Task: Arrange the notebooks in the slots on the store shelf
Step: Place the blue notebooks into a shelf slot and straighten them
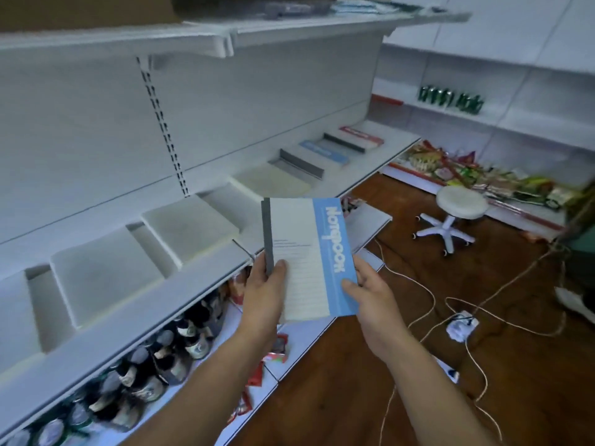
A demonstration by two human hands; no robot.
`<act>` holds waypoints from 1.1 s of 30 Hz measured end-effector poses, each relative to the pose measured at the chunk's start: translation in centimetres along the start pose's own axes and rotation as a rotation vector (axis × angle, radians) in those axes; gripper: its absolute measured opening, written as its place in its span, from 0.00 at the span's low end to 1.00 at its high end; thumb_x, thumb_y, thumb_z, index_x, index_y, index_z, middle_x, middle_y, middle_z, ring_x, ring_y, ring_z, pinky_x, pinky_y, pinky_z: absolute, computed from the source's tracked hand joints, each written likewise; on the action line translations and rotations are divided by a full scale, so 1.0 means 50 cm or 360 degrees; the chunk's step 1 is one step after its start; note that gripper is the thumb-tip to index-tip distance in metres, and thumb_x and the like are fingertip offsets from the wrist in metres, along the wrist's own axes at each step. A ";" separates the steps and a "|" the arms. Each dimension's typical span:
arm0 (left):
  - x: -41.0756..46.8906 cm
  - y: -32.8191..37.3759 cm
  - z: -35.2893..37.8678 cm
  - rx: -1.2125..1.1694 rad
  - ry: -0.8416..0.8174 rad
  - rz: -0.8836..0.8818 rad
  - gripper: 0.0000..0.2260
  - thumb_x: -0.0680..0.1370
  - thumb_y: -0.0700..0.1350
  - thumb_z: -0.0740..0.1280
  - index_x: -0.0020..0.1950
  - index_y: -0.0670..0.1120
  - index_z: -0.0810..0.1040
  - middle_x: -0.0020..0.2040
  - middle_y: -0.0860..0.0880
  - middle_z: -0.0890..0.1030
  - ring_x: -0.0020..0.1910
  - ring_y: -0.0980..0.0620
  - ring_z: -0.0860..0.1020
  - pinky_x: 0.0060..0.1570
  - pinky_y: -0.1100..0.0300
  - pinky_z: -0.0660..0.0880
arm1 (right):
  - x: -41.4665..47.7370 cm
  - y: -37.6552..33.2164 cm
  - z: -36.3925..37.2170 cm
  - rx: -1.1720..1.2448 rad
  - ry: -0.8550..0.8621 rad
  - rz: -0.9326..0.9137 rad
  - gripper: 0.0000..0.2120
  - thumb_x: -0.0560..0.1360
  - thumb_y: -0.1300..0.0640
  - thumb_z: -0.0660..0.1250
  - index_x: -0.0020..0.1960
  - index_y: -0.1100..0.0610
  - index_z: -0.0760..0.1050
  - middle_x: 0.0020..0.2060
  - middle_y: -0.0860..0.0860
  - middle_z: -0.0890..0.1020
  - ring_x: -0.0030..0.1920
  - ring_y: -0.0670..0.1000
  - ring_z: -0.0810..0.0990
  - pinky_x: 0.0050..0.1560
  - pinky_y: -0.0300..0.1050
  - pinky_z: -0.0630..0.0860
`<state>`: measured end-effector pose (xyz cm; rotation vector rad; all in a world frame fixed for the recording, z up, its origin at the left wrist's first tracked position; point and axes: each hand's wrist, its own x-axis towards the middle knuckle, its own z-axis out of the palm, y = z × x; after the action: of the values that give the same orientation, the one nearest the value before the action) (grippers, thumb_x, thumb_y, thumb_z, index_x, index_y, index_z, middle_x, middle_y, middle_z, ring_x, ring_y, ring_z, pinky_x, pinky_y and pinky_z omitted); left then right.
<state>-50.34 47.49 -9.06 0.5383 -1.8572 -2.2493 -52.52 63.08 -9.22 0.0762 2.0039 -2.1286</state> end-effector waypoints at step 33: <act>0.935 0.013 0.825 -0.0123 0.0583 0.0020 0.14 0.80 0.35 0.57 0.60 0.50 0.73 0.52 0.52 0.80 0.50 0.52 0.77 0.46 0.61 0.73 | 1.192 -0.231 -0.479 -0.0474 -0.0226 -0.0202 0.14 0.78 0.58 0.61 0.60 0.43 0.72 0.51 0.46 0.81 0.50 0.46 0.80 0.46 0.45 0.78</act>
<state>-109.16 68.18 -9.61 0.8560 -1.5804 -2.0359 -115.52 80.14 -10.61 -0.2481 2.2643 -1.8193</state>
